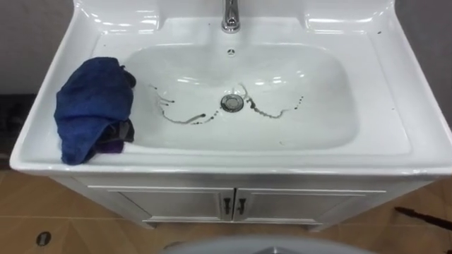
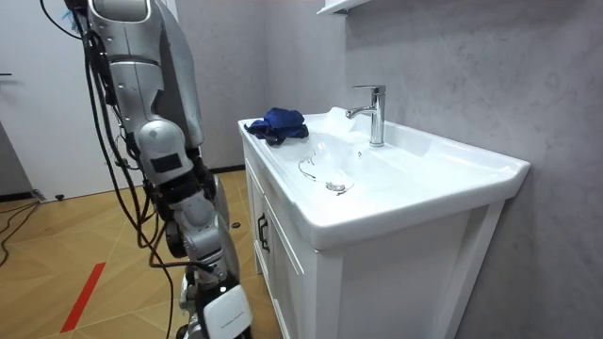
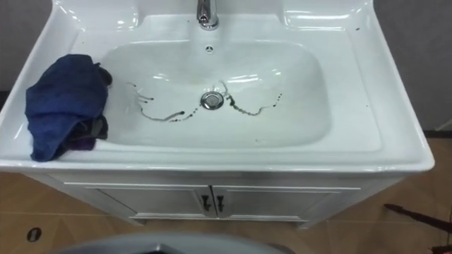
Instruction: Wipe basin
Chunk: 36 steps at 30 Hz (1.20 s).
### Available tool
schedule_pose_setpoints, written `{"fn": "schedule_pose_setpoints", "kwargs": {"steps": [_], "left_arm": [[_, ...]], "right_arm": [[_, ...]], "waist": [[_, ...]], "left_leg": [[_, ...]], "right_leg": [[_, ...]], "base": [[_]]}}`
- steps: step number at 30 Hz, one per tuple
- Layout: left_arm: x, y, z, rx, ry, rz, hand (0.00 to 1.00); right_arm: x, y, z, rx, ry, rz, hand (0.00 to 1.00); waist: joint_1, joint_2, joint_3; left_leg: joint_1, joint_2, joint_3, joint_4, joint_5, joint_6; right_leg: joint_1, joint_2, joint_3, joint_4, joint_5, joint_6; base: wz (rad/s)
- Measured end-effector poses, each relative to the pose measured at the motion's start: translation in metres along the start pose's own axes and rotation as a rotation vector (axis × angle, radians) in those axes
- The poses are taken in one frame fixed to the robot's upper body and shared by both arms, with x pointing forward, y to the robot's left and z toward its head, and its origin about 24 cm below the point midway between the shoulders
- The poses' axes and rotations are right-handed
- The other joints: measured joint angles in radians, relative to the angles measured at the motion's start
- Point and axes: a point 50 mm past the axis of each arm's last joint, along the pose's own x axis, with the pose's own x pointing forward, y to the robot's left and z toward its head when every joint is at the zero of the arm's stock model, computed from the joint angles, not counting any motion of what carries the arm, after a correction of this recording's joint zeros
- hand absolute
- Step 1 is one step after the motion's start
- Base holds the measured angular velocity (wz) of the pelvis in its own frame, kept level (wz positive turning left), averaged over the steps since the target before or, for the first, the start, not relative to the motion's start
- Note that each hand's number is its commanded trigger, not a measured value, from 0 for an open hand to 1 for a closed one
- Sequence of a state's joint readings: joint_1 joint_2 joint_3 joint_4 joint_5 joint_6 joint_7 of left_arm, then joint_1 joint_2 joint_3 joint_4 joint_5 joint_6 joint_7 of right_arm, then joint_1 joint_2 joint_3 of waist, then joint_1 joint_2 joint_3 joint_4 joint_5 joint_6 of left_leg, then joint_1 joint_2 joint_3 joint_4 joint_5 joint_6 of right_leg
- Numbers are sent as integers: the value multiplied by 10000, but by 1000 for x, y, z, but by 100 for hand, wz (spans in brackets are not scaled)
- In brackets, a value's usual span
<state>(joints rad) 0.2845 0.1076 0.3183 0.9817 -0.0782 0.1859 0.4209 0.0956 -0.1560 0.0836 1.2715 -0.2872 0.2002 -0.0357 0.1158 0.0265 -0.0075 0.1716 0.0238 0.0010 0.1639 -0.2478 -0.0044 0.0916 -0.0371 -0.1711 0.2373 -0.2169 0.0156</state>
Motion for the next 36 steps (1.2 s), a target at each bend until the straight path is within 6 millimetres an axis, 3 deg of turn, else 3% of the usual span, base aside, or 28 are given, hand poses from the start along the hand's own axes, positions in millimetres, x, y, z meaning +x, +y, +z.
{"fn": "schedule_pose_setpoints", "kwargs": {"steps": [3,5,8,9,12,15,22,26,29,36], "left_arm": [[0,12,15,-1334,-534,1317,0],[-2,24,28,-2159,-1093,2448,0],[-10,50,54,-3865,-2332,4018,0],[-13,54,59,-4236,-2561,4284,0],[-24,74,82,-6105,-3406,5493,0],[-32,83,95,-6822,-3958,5921,0],[-63,106,143,-8658,-6357,6268,0],[-85,133,164,-10265,-7519,6911,0],[-104,144,176,-10524,-8772,7426,0],[-133,149,197,-11159,-10389,7272,0]], "right_arm": [[0,-10,1,250,-279,-550,0],[0,-14,5,459,-575,-830,0],[0,-14,5,779,-792,-928,0],[0,-14,4,824,-804,-969,0],[-1,-17,5,1165,-974,-1177,0],[-2,-18,5,990,-1217,-1278,0],[-2,-18,1,770,-1314,-1422,0],[-2,-17,-2,730,-1257,-1304,0],[-2,-16,-3,742,-1278,-1263,0],[-1,-20,-5,364,-1263,-1133,0]], "waist": [[28,75,53],[216,196,45],[532,205,33],[585,211,21],[696,305,-138],[692,330,-150],[785,413,-89],[627,484,-32],[507,580,-5],[250,803,88]], "left_leg": [[-32,-51,-307,24,2,2],[-47,-55,-356,-4,3,0],[-129,-54,-383,-14,6,-6],[-162,-57,-392,-7,7,-5],[-232,-113,-459,60,14,3],[-213,-139,-522,73,16,6],[-135,-149,-583,79,18,10],[-107,-150,-589,79,16,12],[-101,-146,-579,57,15,13],[-125,-136,-355,39,16,13]], "right_leg": [[202,-56,-295,-182,-3,17],[187,-60,-333,-162,-34,26],[80,-53,-340,-173,-49,24],[68,-55,-347,-174,-46,26],[28,-134,-486,-166,-55,51],[62,-153,-509,-172,-66,68],[104,-162,-490,-177,-77,70],[86,-148,-393,-159,-80,70],[86,-137,-381,-167,-76,71],[-25,-127,-256,-162,-74,72]], "base": [[29],[7],[0],[6],[7],[5],[1],[-4],[-1],[-6]]}}
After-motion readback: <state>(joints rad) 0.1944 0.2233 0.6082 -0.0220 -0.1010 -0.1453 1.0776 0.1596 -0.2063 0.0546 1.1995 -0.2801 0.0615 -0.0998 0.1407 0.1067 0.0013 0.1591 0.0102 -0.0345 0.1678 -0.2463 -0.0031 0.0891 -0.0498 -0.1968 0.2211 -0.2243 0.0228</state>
